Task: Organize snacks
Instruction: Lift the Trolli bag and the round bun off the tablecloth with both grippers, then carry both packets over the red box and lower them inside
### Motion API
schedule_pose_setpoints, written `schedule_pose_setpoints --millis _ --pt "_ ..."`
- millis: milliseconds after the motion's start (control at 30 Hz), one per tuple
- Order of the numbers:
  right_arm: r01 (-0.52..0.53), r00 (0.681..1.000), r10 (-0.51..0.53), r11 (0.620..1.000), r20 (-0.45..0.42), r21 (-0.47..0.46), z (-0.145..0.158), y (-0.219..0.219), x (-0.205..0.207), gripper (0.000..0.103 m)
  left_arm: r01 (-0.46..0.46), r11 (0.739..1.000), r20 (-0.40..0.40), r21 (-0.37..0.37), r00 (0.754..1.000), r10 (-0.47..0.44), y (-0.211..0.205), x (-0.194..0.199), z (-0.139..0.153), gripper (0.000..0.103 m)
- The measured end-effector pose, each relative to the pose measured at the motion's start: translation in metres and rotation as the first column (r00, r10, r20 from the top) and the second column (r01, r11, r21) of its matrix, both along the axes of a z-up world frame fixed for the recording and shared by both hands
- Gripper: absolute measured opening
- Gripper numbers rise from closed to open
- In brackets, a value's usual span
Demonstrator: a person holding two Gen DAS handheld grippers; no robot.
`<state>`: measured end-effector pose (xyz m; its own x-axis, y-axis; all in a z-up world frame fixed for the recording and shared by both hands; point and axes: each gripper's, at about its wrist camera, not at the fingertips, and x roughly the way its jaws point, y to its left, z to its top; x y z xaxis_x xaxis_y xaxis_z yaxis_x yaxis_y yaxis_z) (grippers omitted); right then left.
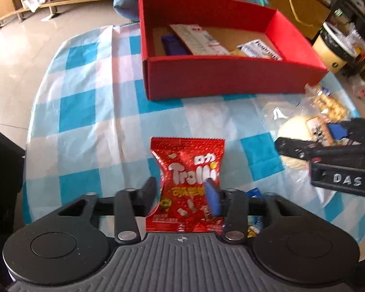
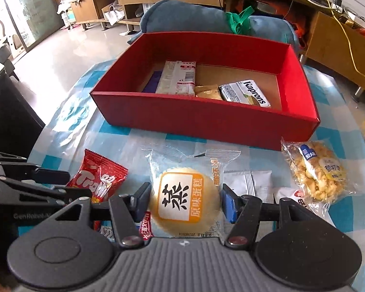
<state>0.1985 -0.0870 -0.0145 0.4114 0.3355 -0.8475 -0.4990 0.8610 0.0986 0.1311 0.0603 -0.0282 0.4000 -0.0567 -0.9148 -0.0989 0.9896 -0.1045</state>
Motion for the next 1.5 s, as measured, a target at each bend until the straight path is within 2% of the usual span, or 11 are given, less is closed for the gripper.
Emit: schedule_pose_setpoints --millis 67,267,400,767,867,967,1100,1167,1267,1400,1500 --pt "-0.003 1.0 0.003 1.0 -0.006 0.001 -0.001 0.0 0.0 0.054 0.006 1.0 -0.015 -0.016 1.0 -0.006 -0.003 -0.001 -0.004 0.08" --pt "-0.005 1.0 0.005 1.0 -0.008 0.015 0.001 -0.003 -0.001 0.054 0.026 0.997 -0.054 0.068 0.998 -0.022 -0.016 0.001 -0.026 0.081" --pt "-0.001 1.0 0.001 1.0 -0.013 0.022 0.001 -0.007 -0.001 0.054 -0.012 0.996 -0.03 0.087 0.999 0.015 -0.013 -0.003 -0.025 0.066" --pt "-0.004 1.0 0.003 0.998 0.027 0.063 0.018 -0.012 -0.006 0.054 -0.081 0.995 0.021 -0.056 0.996 0.083 0.001 -0.021 0.001 0.058" --pt "0.003 0.999 -0.005 0.998 0.034 0.068 0.021 -0.015 -0.006 0.054 -0.079 0.993 0.037 -0.088 0.996 0.083 0.001 -0.021 0.008 0.038" --pt "0.007 1.0 -0.008 0.998 0.028 0.06 0.018 -0.016 -0.006 0.054 -0.059 0.996 0.019 -0.073 0.998 0.06 -0.004 -0.016 0.005 0.043" --pt "0.003 1.0 -0.004 0.998 0.019 0.058 0.016 -0.016 -0.006 0.054 -0.017 0.999 -0.007 -0.04 1.0 0.017 -0.016 -0.016 -0.005 0.082" --pt "0.001 1.0 -0.002 0.998 0.018 0.06 0.017 -0.015 -0.005 0.054 0.024 0.999 -0.011 0.045 1.0 -0.024 -0.026 -0.017 -0.01 0.085" --pt "-0.005 1.0 0.004 0.998 0.017 0.065 0.017 -0.015 -0.006 0.054 0.054 0.992 -0.057 0.117 0.997 -0.047 -0.033 -0.02 -0.025 0.085" --pt "-0.011 1.0 0.01 0.998 0.018 0.065 0.018 -0.015 -0.008 0.054 -0.009 0.998 -0.039 0.068 0.999 0.012 -0.015 -0.021 -0.02 0.062" --pt "-0.013 1.0 0.011 0.997 0.023 0.07 0.019 -0.015 -0.009 0.054 -0.045 0.999 -0.04 0.019 0.998 0.046 -0.005 -0.026 -0.017 0.061"
